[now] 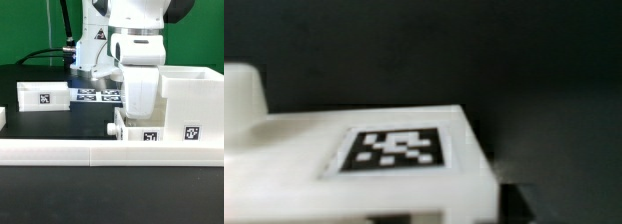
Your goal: Assemble drawer
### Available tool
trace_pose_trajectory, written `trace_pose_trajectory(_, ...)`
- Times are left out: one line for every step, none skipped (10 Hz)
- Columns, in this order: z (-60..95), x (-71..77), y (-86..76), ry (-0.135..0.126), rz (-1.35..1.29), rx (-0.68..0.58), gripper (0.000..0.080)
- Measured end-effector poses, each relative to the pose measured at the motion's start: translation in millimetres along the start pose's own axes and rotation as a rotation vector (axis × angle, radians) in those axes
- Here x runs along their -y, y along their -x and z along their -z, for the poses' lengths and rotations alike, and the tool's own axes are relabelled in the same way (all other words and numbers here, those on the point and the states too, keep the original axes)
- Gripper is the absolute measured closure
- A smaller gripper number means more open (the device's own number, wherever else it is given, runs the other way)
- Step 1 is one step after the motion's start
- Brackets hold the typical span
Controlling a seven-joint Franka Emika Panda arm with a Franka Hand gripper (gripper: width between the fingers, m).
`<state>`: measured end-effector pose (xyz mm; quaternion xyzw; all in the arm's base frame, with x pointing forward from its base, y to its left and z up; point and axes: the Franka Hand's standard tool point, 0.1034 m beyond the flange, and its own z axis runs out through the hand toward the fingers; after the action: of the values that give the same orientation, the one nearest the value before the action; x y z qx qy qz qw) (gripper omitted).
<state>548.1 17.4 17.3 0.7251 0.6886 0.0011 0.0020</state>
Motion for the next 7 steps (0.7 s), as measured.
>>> trace_pose_trajectory(3.2,-1.6,-2.2,0.005,-0.022,0.0,0.0588)
trace_pose_trajectory(5.0,-1.9,-3.5,0.004,-0.038,0.0,0.0393)
trace_pose_trajectory(8.8,-3.3,-3.9,0.007,-0.041,0.0,0.026)
trace_pose_trajectory(16.5,-5.0,-4.4,0.008,-0.039,0.002,0.0173)
trace_pose_trajectory(25.3,-7.4,-3.8,0.012,-0.039,0.005,0.0173)
trace_pose_trajectory(33.0,-10.0,-0.6,0.017,-0.035,0.007,0.0157)
trace_pose_trajectory(40.3,-11.9,8.1,0.012,-0.024,0.013,0.0157)
